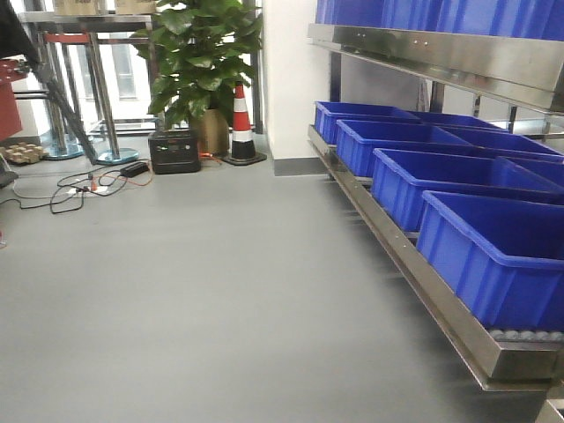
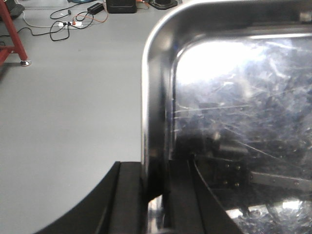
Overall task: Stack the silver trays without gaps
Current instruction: 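Drive the base away from the shelf holding the tray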
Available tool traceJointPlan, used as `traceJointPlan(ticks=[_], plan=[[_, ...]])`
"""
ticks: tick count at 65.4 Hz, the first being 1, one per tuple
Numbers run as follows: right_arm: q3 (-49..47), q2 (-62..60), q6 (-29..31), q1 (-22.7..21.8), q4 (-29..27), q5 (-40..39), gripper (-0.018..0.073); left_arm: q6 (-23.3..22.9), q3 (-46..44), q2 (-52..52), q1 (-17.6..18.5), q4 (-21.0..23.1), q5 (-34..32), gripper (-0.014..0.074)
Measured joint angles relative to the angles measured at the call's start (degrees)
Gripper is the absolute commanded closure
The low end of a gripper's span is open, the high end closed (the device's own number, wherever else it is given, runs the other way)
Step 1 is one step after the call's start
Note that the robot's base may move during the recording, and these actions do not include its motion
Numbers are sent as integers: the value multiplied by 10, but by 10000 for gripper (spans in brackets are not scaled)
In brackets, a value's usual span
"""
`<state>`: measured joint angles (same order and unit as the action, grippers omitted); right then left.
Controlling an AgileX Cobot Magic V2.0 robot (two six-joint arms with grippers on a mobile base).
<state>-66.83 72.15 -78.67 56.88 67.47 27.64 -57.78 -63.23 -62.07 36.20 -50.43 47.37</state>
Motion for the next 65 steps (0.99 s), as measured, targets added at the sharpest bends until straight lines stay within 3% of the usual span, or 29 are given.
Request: traceJointPlan(ticks=[25, 65], plan=[[0, -1, 0, 0, 1, 9, 634, 0, 0, 0, -1, 0, -2, 613], [0, 1, -4, 5, 0, 103, 634, 1, 1, -2, 2, 1, -47, 613]])
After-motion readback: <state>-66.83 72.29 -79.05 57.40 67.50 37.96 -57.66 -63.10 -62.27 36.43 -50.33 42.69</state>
